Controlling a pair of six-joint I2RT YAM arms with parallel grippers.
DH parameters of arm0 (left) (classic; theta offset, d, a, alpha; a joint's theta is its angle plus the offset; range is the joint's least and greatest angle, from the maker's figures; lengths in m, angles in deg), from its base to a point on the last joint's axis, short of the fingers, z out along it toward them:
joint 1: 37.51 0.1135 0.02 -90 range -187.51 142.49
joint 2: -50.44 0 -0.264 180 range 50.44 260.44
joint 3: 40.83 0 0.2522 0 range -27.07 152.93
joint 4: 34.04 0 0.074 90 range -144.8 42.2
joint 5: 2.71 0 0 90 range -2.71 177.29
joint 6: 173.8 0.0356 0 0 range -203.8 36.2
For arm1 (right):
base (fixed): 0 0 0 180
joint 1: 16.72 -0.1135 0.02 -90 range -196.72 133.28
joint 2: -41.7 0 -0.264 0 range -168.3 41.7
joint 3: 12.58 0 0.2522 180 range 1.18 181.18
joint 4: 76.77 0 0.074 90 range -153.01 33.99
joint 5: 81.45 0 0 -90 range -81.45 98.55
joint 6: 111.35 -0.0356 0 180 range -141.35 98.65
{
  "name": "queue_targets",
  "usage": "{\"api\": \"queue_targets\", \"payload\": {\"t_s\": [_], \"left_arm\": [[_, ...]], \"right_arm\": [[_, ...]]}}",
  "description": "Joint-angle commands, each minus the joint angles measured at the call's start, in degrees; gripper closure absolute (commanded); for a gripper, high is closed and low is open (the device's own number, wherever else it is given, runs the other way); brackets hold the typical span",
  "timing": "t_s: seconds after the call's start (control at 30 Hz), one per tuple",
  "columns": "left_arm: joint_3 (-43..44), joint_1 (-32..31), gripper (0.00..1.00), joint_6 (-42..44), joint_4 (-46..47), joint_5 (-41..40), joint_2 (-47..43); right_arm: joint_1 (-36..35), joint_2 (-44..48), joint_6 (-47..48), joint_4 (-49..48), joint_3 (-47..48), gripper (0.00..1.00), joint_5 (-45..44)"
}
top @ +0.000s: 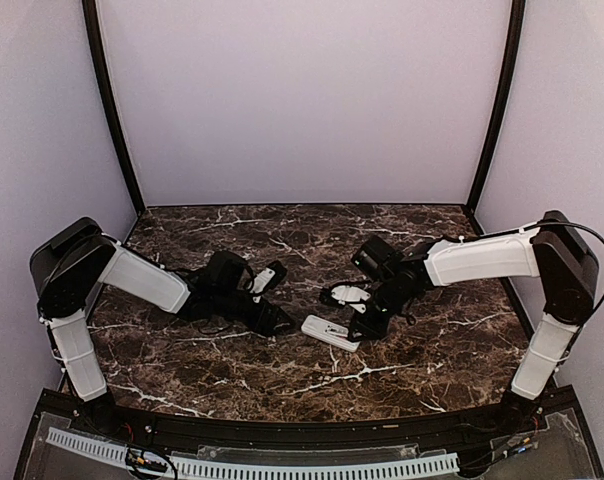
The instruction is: Load the batteries into the remote control
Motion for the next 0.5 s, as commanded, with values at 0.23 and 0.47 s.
{"api": "queue_targets", "payload": {"t_s": [0.23, 0.47], "left_arm": [[-0.1, 0.5, 0.31, 1.1, -0.7, 0.9, 0.0], [0.0, 0.5, 0.28, 3.0, -0.2, 3.2, 0.3]], "right_arm": [[-1.9, 0.4, -2.9, 1.9, 1.1, 0.63, 0.9], [-1.7, 5.4, -7.0, -0.4, 2.4, 0.54, 2.7]]}}
